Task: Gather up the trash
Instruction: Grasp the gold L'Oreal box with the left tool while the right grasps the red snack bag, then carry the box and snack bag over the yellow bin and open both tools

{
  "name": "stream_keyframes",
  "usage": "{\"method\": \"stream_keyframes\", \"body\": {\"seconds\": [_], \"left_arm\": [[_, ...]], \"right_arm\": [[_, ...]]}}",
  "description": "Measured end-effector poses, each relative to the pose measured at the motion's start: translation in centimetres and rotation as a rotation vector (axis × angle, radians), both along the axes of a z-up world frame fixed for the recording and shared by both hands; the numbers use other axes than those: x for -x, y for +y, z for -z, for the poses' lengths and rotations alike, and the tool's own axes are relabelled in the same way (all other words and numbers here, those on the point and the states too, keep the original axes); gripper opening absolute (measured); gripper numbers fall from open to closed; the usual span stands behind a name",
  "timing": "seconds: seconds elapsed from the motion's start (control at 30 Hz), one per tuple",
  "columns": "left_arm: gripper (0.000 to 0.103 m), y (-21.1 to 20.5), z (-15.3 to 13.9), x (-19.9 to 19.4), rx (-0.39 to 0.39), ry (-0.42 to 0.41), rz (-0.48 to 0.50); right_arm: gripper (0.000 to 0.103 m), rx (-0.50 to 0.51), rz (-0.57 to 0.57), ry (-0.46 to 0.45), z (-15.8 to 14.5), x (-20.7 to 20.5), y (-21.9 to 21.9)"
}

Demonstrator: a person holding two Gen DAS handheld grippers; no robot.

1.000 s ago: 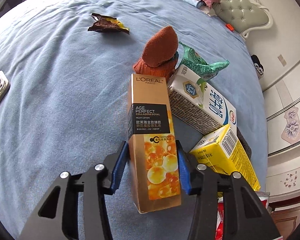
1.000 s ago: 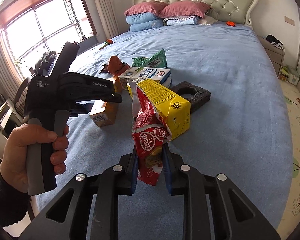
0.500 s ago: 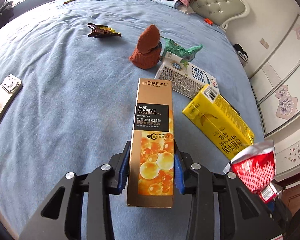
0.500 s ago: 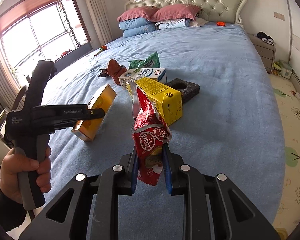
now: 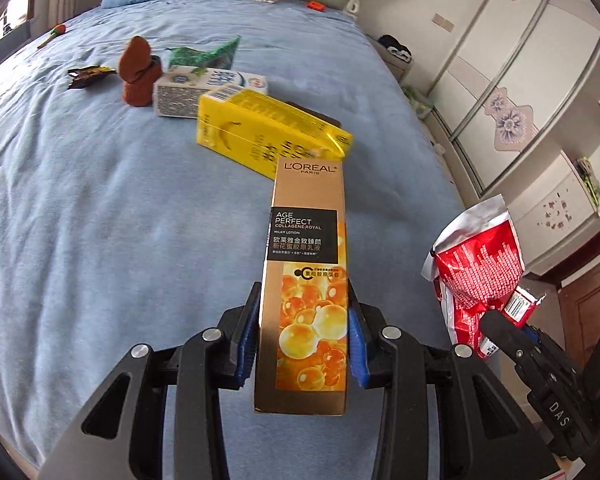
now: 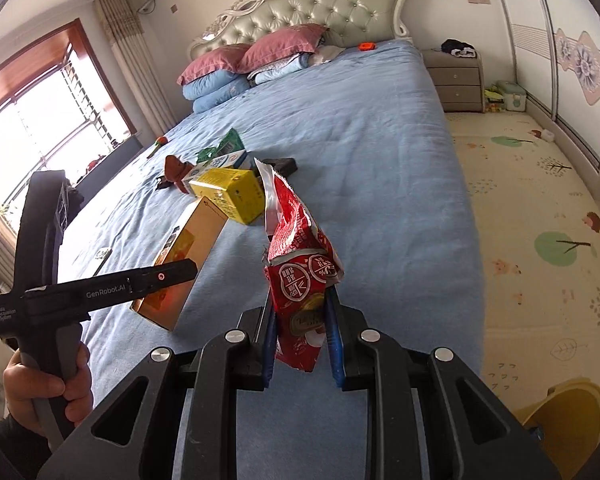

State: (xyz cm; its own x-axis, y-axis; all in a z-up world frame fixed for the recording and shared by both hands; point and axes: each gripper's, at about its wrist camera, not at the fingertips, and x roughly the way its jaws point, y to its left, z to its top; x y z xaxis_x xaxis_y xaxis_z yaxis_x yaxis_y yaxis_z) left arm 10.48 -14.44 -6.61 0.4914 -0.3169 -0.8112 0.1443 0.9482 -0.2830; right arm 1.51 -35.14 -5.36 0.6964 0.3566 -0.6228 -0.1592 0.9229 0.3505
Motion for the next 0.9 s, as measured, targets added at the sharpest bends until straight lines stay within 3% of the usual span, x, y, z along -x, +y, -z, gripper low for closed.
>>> {"method": "stream_keyframes", "body": {"seconds": [0.6,0.9], "left_arm": [[0.038,-22.4,1.6,7.1,-0.026,0.040,0.507],[0.038,-33.0,7.1,11.2,-0.065,0.191,0.723]], "right_arm": [[0.022,-0.052,0.480,0.008,3.5,13.8,-18.5],[0.022,-0.055,0.691,0.101,7.7,20.9,-24.4]]}}
